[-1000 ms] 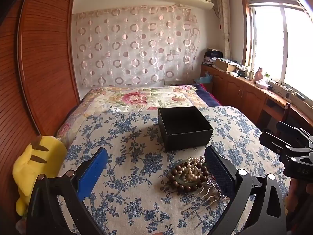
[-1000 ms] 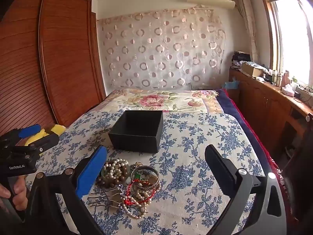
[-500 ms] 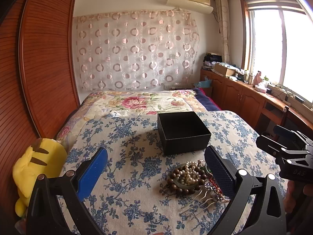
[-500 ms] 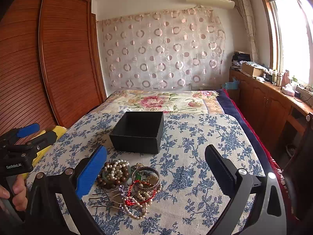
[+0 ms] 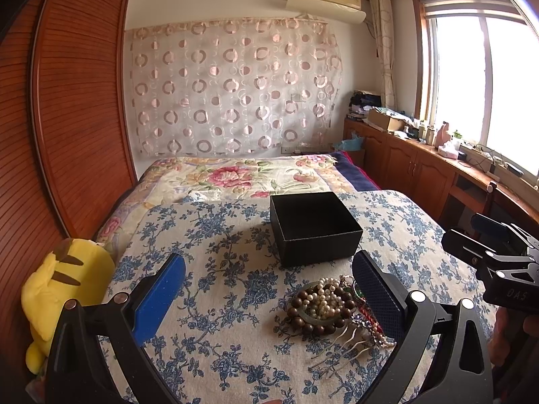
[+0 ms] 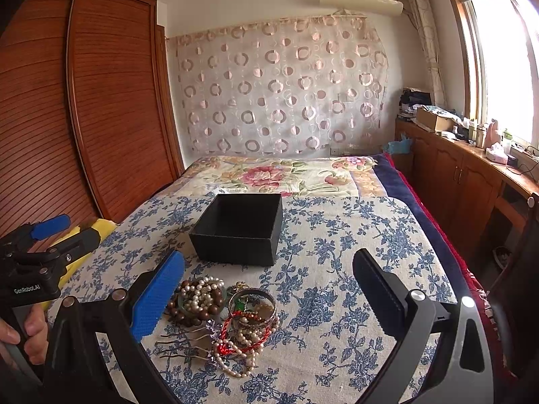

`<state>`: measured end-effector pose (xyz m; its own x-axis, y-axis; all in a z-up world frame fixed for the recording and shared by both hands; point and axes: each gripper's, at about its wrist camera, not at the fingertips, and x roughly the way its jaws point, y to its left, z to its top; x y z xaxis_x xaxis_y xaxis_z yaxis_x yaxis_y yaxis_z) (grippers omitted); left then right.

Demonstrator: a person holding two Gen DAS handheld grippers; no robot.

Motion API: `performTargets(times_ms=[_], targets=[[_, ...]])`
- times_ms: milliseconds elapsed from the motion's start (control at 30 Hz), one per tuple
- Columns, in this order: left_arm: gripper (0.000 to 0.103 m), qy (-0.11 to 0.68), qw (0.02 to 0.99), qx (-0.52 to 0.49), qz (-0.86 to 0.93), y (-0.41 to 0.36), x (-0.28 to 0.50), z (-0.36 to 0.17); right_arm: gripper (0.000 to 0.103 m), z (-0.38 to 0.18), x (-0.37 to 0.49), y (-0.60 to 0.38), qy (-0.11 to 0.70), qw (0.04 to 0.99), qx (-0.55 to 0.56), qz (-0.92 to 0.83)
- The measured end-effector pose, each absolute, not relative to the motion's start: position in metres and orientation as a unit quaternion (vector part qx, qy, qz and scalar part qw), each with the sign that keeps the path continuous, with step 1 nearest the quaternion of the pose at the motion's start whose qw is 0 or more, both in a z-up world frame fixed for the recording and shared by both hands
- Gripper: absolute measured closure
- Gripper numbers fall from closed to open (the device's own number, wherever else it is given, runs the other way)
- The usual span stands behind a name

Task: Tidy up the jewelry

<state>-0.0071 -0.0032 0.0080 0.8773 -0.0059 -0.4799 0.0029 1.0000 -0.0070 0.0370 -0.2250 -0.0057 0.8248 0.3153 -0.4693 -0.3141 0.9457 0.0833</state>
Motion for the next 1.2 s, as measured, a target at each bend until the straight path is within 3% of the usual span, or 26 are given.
performTargets(times_ms=[1200], targets=[[0.007,0.247,0.969,-0.002,-0.004,-0.0055,-0.0065,0.0064,0.002,-0.0005,0.0378,-0.2203,0.245,0.955,0.006,0.167]])
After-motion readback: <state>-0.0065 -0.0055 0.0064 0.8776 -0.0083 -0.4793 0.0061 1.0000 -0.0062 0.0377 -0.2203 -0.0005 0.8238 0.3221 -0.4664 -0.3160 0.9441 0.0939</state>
